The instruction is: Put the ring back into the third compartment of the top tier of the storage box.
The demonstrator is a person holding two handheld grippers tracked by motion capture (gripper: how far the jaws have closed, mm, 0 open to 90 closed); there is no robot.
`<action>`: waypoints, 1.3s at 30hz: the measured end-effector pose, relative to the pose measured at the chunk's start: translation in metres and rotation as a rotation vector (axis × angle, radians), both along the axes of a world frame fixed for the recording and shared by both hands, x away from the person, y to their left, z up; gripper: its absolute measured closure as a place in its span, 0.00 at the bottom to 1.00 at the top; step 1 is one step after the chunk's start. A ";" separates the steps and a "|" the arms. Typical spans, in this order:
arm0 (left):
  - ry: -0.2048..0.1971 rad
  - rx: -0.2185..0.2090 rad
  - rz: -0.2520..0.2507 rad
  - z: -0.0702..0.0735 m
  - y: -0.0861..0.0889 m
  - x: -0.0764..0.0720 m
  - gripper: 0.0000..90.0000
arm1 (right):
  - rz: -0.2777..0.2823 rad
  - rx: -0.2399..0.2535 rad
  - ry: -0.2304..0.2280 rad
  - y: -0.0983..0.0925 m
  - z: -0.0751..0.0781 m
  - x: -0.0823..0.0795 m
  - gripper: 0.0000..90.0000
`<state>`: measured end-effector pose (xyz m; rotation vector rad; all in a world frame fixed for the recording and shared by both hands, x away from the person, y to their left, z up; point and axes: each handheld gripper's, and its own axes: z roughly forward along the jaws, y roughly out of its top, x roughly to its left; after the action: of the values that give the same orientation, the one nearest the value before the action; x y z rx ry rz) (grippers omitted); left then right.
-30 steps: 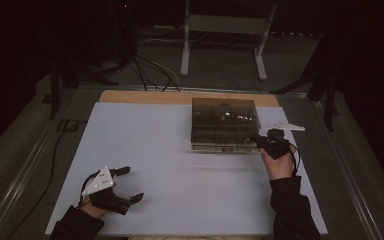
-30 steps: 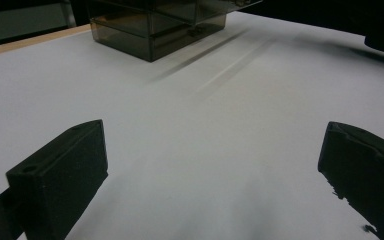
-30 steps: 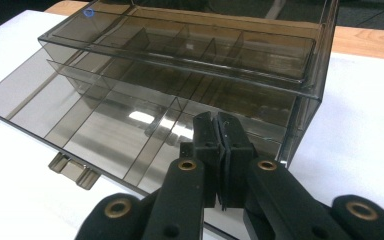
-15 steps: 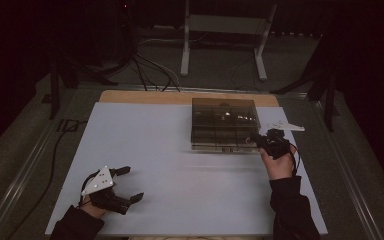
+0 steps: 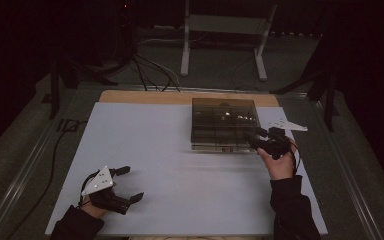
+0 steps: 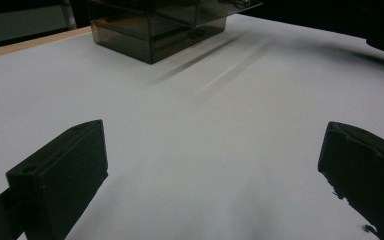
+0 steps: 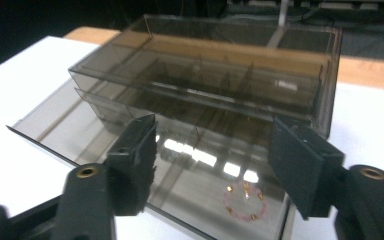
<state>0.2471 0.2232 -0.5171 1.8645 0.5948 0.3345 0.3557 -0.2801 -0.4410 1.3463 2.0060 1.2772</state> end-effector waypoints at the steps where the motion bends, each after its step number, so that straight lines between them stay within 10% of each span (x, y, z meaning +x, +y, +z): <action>1: -0.001 0.002 -0.001 0.000 0.000 0.000 0.01 | 0.005 -0.006 0.000 0.002 0.001 -0.001 0.34; 8: -0.003 0.002 0.000 0.000 0.000 0.000 0.01 | 0.060 0.019 -0.002 0.019 0.010 -0.007 0.04; 23: -0.001 0.000 -0.002 0.000 0.000 0.000 0.01 | 0.205 -0.034 -0.066 0.051 0.014 -0.021 0.02; 27: 0.000 -0.002 -0.001 0.000 0.000 0.000 0.01 | 0.213 -0.126 -0.126 0.063 0.010 -0.026 0.02; 39: -0.003 0.000 -0.002 0.000 -0.001 0.000 0.01 | 0.314 -0.088 -0.163 0.085 0.012 -0.039 0.02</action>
<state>0.2470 0.2227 -0.5169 1.8644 0.5912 0.3357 0.3163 -0.1955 -0.4287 0.8805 2.1872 1.3620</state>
